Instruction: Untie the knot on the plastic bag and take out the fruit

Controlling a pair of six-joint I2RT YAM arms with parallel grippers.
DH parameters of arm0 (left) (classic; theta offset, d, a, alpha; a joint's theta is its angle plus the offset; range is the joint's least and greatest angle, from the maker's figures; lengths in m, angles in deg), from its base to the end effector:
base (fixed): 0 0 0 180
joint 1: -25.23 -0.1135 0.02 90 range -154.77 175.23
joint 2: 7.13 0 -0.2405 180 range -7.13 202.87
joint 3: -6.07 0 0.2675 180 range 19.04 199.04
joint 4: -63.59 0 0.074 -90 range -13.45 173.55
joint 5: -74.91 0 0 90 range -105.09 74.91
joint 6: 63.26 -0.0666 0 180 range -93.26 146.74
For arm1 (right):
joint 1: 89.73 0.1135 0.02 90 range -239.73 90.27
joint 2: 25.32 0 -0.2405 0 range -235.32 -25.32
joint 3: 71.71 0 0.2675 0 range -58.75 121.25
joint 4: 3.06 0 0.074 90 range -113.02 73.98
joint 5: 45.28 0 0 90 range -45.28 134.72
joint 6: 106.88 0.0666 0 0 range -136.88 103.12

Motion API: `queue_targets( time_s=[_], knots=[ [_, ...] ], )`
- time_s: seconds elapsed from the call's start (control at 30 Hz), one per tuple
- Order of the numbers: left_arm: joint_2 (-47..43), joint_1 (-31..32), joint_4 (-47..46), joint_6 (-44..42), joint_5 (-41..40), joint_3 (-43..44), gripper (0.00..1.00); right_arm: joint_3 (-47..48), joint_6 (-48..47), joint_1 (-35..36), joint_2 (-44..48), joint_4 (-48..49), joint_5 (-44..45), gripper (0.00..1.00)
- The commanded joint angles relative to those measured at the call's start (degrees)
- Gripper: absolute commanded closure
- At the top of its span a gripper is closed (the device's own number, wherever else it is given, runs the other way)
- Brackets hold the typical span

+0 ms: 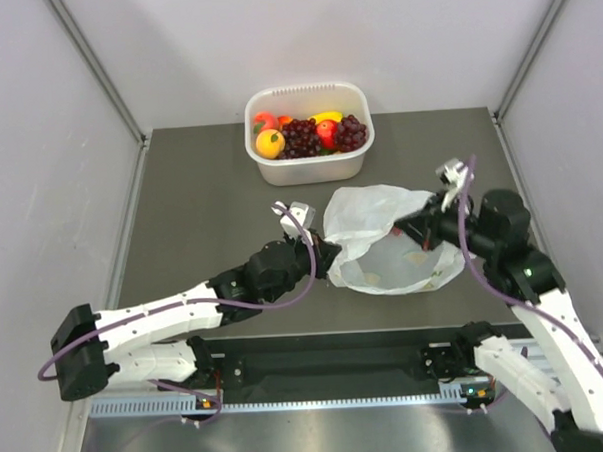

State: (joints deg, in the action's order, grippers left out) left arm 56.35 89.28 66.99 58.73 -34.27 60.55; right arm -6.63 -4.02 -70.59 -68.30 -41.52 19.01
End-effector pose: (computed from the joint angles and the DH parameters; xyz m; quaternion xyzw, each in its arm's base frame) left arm 0.1556 -0.2696 0.2575 0.1119 0.7674 -0.3725 0.5098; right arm 0.1988 0.0996 0.3404 -0.1759 0.7720 0.3323 0.5126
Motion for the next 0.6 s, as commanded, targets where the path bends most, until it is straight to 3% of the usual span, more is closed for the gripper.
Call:
queue_targets(
  time_s=[0.0, 0.1, 0.3, 0.4, 0.57],
  knots=[
    [2.0, -0.2, -2.4, -0.7, -0.8, 3.3, 1.0, -3.9, -3.4, 0.7, 8.3, -0.6, -6.1, 1.0],
    [3.3, -0.2, -3.0, 0.4, 0.0, 4.2, 1.0, -6.4, -4.0, 0.7, 6.7, -1.8, -8.6, 1.0],
    [3.8, -0.2, -3.7, 1.8, -3.6, 6.2, 1.0, -10.2, 0.2, 1.0, -3.4, 0.7, 0.7, 1.0],
    [3.7, -0.2, -3.3, 2.1, -6.8, 8.3, 1.0, -12.1, 1.5, 2.1, -4.1, 5.0, 1.0, 1.0],
    [5.1, -0.2, -3.0, 0.9, -5.7, 10.3, 1.0, -13.2, 3.7, 2.2, -5.0, 7.4, 9.3, 1.0]
  ],
)
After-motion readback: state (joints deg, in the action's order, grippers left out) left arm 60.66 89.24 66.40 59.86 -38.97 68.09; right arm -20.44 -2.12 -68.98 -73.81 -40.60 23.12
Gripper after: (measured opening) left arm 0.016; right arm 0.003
